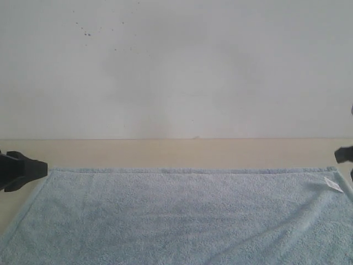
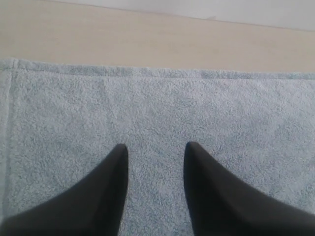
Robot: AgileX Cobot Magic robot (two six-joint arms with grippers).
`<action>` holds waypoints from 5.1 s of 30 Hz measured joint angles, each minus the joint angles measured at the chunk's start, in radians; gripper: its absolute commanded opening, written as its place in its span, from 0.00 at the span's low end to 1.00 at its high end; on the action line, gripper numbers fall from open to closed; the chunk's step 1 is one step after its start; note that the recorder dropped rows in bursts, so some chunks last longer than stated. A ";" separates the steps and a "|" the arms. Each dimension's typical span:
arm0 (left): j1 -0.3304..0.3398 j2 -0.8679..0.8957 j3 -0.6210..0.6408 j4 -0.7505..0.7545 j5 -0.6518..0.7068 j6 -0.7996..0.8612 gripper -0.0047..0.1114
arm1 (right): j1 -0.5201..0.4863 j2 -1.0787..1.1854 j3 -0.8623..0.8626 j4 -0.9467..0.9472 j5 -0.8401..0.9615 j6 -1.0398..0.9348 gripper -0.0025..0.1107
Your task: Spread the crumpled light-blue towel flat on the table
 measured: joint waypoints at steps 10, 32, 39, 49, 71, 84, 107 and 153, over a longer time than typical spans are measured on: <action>0.000 -0.002 0.039 0.000 -0.010 0.000 0.36 | 0.000 -0.227 0.534 0.004 -0.252 0.007 0.03; -0.040 0.212 0.062 0.041 -0.078 0.017 0.36 | 0.000 -0.246 0.585 -0.274 -0.227 0.313 0.03; -0.066 0.191 0.112 0.059 -0.138 -0.004 0.36 | 0.000 -0.246 0.585 -0.285 -0.162 0.326 0.03; -0.067 0.100 0.178 0.061 -0.191 -0.017 0.36 | 0.000 -0.247 0.601 -0.390 -0.112 0.411 0.03; -0.067 0.207 0.141 0.060 -0.263 -0.024 0.36 | 0.000 -0.218 0.608 -0.415 -0.203 0.428 0.03; -0.067 0.320 0.093 0.060 -0.275 -0.019 0.36 | 0.000 -0.218 0.608 -0.415 -0.196 0.428 0.03; -0.072 0.247 0.135 0.058 -0.349 -0.054 0.36 | 0.000 -0.170 0.608 -0.415 -0.210 0.431 0.03; -0.072 -0.087 0.132 0.058 -0.307 -0.060 0.36 | 0.000 -0.364 0.638 -0.832 -0.297 0.947 0.03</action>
